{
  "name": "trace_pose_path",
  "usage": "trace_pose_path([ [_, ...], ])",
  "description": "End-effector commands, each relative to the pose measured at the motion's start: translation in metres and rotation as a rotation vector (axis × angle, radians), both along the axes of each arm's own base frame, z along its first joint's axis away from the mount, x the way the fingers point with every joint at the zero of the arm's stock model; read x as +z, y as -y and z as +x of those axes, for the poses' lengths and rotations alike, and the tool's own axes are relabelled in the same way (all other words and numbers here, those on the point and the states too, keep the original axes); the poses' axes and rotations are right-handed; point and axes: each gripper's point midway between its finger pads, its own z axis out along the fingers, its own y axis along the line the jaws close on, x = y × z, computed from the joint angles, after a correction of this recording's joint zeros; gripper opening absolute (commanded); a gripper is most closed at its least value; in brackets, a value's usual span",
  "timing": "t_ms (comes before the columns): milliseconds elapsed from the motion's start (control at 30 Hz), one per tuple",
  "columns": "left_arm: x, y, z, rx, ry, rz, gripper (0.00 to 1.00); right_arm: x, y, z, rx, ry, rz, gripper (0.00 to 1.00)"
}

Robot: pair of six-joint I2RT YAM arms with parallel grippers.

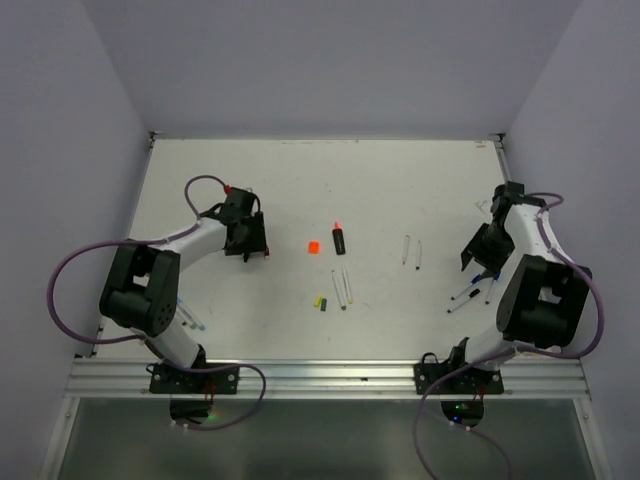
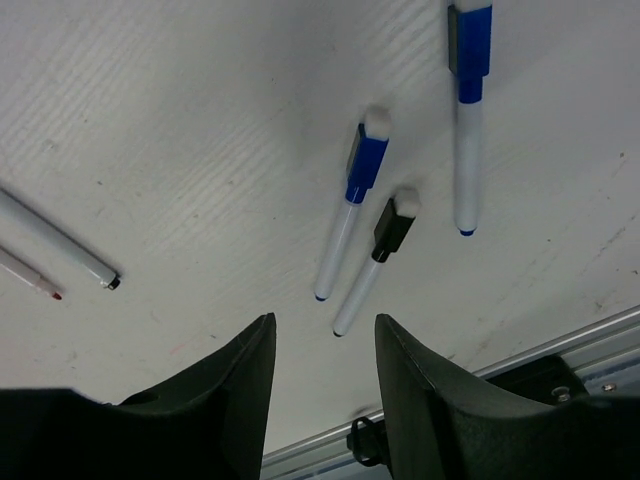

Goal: Open the pen caps

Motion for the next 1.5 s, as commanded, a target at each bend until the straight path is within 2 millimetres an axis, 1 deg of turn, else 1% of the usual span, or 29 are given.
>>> trace_pose_path([
  [0,0.019,0.006,0.011,0.02,0.063,-0.055,0.64,-0.006,0.016,0.002,-0.015,-0.005,-0.036,0.47],
  [67,0.02,0.006,0.011,0.017,0.061,-0.059,0.64,-0.01,0.024,0.004,-0.034,-0.005,-0.043,0.47],
  [200,0.019,0.008,0.008,0.017,0.053,-0.071,0.64,-0.021,0.03,0.01,-0.038,-0.013,-0.034,0.48],
  [267,0.021,0.009,0.009,0.016,0.057,-0.076,0.64,-0.028,0.033,0.012,-0.04,-0.024,-0.037,0.49],
  [400,0.028,0.009,0.011,0.019,0.076,-0.08,0.64,-0.035,0.042,0.019,-0.033,-0.022,-0.049,0.5],
  [533,0.031,0.011,0.01,0.02,0.081,-0.094,0.64,-0.042,0.051,0.026,-0.035,-0.019,-0.056,0.5],
  [800,0.036,0.013,0.009,0.021,0.094,-0.114,0.64,-0.059,0.052,0.029,-0.026,-0.03,-0.042,0.48],
  [867,0.04,0.016,0.01,0.016,0.102,-0.131,0.64,-0.063,0.05,0.029,-0.021,-0.034,-0.03,0.44],
  [900,0.042,0.018,0.01,0.011,0.106,-0.137,0.64,-0.065,0.048,0.03,-0.022,-0.036,-0.023,0.38],
  [967,0.047,0.019,0.011,0.011,0.11,-0.148,0.64,-0.068,0.046,0.028,-0.028,-0.038,-0.011,0.29],
  [1000,0.05,0.02,0.012,0.01,0.116,-0.15,0.64,-0.068,0.044,0.028,-0.026,-0.03,-0.004,0.21],
  [1033,0.054,0.021,0.012,0.007,0.122,-0.156,0.64,-0.067,0.044,0.027,-0.032,-0.026,-0.006,0.17],
  [1067,0.057,0.021,0.013,0.006,0.126,-0.159,0.64,-0.067,0.042,0.027,-0.03,-0.018,0.001,0.11],
  [1167,0.075,0.025,0.019,-0.006,0.161,-0.174,0.64,-0.057,0.036,0.032,-0.032,0.023,0.029,0.01],
  [1200,0.08,0.03,0.02,-0.023,0.162,-0.198,0.64,-0.052,0.033,0.034,-0.032,0.038,0.039,0.0],
  [1233,0.092,0.035,0.023,-0.036,0.178,-0.22,0.64,-0.043,0.032,0.041,-0.025,0.063,0.036,0.0],
  [1267,0.099,0.037,0.025,-0.043,0.189,-0.231,0.64,-0.03,0.028,0.048,-0.014,0.108,0.044,0.0],
  [1300,0.107,0.043,0.025,-0.065,0.193,-0.261,0.64,-0.02,0.024,0.051,-0.003,0.121,0.056,0.0],
  [1333,0.123,0.05,0.029,-0.089,0.224,-0.293,0.63,-0.001,0.018,0.069,0.028,0.177,0.06,0.0],
  [1367,0.131,0.057,0.029,-0.115,0.234,-0.328,0.62,0.012,0.011,0.076,0.048,0.205,0.064,0.0],
  [1400,0.143,0.074,0.024,-0.182,0.231,-0.409,0.61,0.023,-0.007,0.081,0.097,0.212,0.078,0.0],
  [1433,0.159,0.088,0.027,-0.237,0.276,-0.478,0.61,0.043,-0.021,0.097,0.127,0.274,0.101,0.0],
  [1467,0.169,0.101,0.024,-0.295,0.294,-0.541,0.61,0.051,-0.035,0.103,0.161,0.296,0.127,0.0],
])
